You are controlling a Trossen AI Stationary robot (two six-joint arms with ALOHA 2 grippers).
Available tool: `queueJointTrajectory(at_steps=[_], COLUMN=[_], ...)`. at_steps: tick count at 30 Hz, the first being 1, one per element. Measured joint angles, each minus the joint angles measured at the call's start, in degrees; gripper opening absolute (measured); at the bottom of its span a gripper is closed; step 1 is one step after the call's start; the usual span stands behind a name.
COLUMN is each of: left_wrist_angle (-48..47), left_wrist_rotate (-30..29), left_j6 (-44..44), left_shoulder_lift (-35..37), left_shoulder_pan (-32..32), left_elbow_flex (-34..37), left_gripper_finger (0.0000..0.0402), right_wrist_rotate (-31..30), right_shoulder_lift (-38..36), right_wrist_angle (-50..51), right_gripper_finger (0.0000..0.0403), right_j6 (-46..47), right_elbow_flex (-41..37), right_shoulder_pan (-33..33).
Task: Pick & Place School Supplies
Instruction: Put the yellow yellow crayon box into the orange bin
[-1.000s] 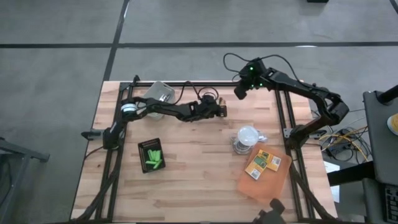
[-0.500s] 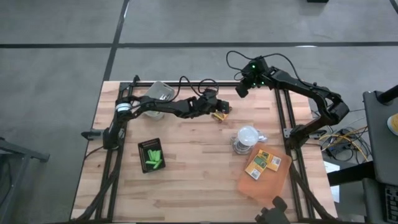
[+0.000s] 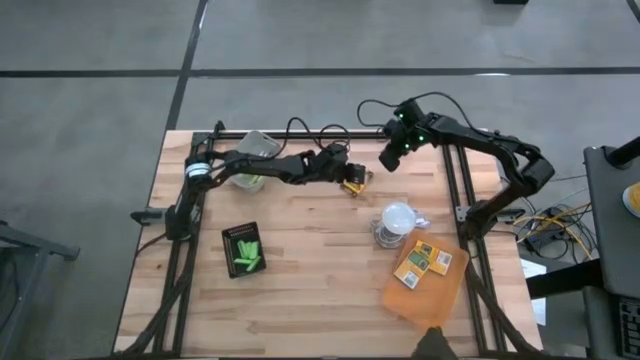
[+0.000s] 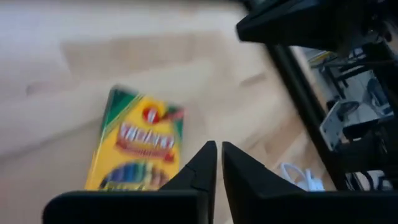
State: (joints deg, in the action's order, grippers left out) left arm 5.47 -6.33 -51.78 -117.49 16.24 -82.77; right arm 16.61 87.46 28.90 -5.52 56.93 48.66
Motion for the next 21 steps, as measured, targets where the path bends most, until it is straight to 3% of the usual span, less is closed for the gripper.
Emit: queueJointTrajectory(at_steps=[4,13,21], left_wrist_angle=[-3.6,-3.9,-3.7], left_wrist_rotate=[6.2,16.0,16.8], left_j6=[-5.1,-4.8,1.1], left_shoulder_lift=[0.0,0.0,0.0], left_shoulder_pan=[2.2,5.2,5.8], left_elbow_flex=[0.1,0.1,0.1], left_gripper_finger=[0.0043,0.0074,0.0084], right_wrist_rotate=[-0.1,0.2,-0.2], right_shoulder_lift=[5.0,14.6,14.0], right_wrist_angle=[-0.3,0.3,0.4], right_gripper_finger=[0.0008,0.0008,0.0008], right_j6=[-0.8,-3.5,-2.5], right_elbow_flex=[-0.1,-0.2,-0.1], right_shoulder_pan=[-0.4,-4.7,-4.5])
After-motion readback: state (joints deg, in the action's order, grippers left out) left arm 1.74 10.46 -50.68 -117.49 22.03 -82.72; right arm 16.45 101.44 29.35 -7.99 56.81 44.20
